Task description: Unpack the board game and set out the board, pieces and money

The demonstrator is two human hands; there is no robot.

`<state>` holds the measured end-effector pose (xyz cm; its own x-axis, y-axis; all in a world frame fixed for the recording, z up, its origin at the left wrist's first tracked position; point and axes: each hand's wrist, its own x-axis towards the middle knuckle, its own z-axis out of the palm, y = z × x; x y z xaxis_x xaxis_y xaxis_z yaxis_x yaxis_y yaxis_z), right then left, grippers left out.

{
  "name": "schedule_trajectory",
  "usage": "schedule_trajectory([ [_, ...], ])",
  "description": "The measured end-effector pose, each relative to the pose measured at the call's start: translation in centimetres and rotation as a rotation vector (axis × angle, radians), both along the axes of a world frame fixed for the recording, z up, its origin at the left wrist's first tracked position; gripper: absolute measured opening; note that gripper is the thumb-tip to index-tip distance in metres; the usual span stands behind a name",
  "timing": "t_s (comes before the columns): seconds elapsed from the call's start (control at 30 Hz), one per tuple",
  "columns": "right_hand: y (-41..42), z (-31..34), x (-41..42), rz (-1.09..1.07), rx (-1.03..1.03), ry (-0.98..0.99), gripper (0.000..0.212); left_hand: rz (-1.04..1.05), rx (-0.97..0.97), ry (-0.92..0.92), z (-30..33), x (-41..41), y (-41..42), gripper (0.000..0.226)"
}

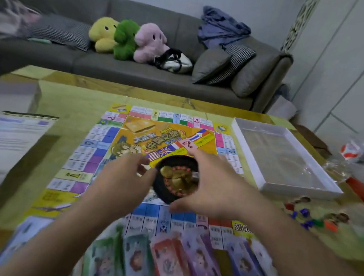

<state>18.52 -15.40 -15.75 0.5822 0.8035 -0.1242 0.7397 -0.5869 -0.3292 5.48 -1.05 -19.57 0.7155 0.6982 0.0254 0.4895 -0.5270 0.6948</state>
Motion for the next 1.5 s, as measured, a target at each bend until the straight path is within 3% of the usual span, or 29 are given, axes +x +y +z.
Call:
schedule_trajectory([
  [0.2, 6.0, -4.2, -0.8, 0.095, -0.030, -0.056, 0.103, 0.060, 0.088, 0.192, -1.5, -0.2, 3.5, 0.015],
  [0.3, 6.5, -6.1, -0.6, 0.118, -0.067, -0.114, 0.107, 0.047, 0.109, 0.252, -2.4, -0.2, 3.7, 0.020],
  [0.43, 5.2, -6.1, -0.1, 0.128, -0.069, 0.017, 0.112, 0.063, 0.123, 0.249, -2.8, 0.2, 3.6, 0.029],
  [0.53, 4.2, -5.4, 2.2, -0.062, 0.112, 0.158, 0.081, 0.109, 0.127, 0.197, -2.6, 0.3, 3.6, 0.032],
  [0.6, 4.0, -5.5, 5.2, -0.248, 0.188, 0.089, 0.055, 0.117, 0.126, 0.139, -2.3, 0.2, 3.2, 0.035],
  [0.7, 4.4, -5.9, 9.3, -0.376, -0.006, -0.042, 0.035, 0.103, 0.138, 0.025, -1.5, 0.3, 2.2, 0.029],
  [0.83, 5.1, -5.9, 10.9, -0.380, -0.171, -0.016, 0.015, 0.053, 0.139, -0.070, -1.1, 0.3, 1.0, 0.020],
  [1.1, 6.2, -5.8, 11.6, -0.404, -0.161, 0.033, 0.020, 0.029, 0.110, -0.118, -1.4, 0.9, 0.8, 0.017],
  [1.3, 6.8, -5.4, 11.7, -0.446, -0.167, 0.115, 0.038, 0.038, 0.085, -0.124, -1.5, 1.2, 0.9, 0.017],
  [1.5, 6.9, -5.2, 11.4, -0.425, -0.122, 0.140, 0.027, 0.037, 0.069, -0.120, -1.7, 1.4, 0.8, 0.015],
])
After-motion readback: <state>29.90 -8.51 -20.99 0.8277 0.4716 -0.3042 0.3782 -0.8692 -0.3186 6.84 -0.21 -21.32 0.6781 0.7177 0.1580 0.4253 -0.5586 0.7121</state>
